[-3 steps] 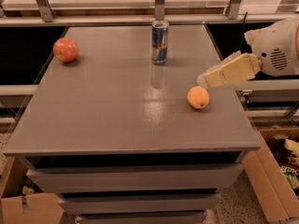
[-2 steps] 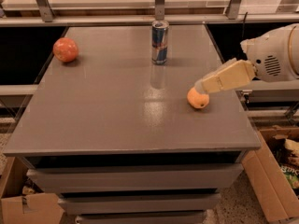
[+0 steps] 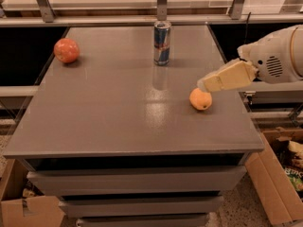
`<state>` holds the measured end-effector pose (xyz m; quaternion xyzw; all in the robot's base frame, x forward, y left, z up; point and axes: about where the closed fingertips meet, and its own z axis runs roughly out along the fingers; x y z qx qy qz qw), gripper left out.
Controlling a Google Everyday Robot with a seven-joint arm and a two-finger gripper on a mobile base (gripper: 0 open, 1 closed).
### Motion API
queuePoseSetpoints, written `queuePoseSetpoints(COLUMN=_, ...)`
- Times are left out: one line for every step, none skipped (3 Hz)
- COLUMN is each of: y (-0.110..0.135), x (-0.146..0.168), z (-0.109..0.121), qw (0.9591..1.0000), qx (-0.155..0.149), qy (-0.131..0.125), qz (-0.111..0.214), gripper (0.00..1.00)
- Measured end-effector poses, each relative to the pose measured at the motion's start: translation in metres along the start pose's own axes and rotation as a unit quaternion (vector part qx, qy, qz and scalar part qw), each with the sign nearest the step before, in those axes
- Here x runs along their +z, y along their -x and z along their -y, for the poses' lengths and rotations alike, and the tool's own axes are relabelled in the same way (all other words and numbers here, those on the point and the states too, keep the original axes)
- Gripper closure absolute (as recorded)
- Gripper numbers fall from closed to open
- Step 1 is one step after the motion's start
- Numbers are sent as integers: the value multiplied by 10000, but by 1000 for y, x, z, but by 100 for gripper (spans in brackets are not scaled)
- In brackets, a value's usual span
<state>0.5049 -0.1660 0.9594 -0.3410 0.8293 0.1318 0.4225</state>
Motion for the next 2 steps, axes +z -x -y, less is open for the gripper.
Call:
queuePoseSetpoints(y=2, x=-1, z=-2, qw=10000, qx=-18, qy=-3, qz=5, gripper=15)
queuePoseSetpoints(y=3, x=-2, z=-3, qw=10000, qx=-38, qy=-6, qz=10, gripper=0)
